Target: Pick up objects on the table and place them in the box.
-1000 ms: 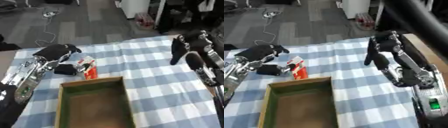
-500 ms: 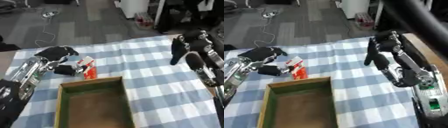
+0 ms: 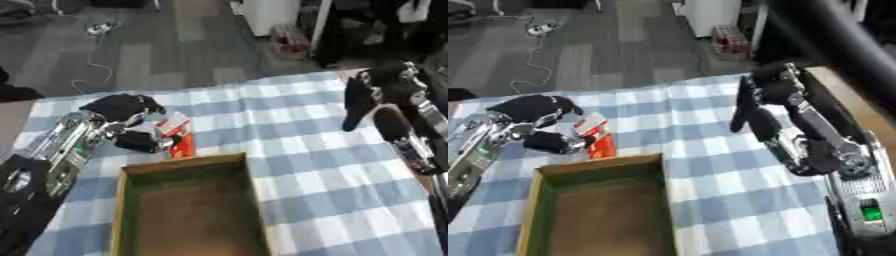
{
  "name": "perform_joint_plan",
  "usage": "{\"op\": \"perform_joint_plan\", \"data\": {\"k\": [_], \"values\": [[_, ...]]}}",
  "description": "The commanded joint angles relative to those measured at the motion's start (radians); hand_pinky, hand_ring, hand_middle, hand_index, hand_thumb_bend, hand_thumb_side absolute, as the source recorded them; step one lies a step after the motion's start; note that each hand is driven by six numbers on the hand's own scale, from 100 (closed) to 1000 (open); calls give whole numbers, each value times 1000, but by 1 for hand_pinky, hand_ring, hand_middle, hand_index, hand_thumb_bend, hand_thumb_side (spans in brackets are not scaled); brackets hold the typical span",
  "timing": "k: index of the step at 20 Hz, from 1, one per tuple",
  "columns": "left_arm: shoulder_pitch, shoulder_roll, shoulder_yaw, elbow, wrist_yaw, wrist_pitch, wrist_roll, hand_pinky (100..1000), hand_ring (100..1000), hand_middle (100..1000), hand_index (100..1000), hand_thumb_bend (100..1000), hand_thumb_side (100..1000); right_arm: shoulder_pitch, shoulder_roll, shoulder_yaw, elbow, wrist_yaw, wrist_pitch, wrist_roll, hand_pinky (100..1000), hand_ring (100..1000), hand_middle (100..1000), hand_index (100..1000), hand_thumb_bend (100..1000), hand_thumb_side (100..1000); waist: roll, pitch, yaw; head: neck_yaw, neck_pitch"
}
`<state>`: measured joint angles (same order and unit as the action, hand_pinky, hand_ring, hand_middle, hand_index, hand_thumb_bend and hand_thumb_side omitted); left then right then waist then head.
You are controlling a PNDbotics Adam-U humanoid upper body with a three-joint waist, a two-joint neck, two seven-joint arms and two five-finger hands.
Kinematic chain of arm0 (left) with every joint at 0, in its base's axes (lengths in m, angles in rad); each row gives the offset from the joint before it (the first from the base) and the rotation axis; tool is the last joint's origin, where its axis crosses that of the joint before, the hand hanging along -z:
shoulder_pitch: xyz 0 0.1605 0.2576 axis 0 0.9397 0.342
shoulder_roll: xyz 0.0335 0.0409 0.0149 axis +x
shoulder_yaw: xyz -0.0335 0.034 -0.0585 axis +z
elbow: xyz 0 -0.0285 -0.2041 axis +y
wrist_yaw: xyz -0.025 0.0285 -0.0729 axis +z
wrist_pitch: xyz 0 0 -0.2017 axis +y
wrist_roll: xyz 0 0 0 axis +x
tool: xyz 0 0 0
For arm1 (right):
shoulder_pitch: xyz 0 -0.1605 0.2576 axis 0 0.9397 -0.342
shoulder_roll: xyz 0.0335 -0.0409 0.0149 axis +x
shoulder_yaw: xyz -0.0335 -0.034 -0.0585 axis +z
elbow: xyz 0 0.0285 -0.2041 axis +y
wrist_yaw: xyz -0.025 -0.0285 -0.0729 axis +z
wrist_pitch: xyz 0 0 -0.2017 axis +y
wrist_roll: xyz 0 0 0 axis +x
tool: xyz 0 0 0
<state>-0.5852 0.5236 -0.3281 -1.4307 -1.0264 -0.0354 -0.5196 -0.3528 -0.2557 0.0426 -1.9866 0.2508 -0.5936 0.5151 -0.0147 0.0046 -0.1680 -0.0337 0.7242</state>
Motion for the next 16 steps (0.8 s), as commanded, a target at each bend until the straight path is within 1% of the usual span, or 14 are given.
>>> {"op": "perform_joint_plan", "data": {"k": [1,16], "values": [[-26,6,1,-4,-7,-8,1,703,746,832,914,320,1000,-23,-2,-1,-13,-5,-16,19,350,330,368,472,100,1000,2,-10,-1,10,-7],[-34,-2,3,48,-26,-12,3,707,749,834,914,317,1000,-23,1,-2,-13,-7,-15,24,350,330,369,474,100,1000,2,-10,-3,14,-9]]}}
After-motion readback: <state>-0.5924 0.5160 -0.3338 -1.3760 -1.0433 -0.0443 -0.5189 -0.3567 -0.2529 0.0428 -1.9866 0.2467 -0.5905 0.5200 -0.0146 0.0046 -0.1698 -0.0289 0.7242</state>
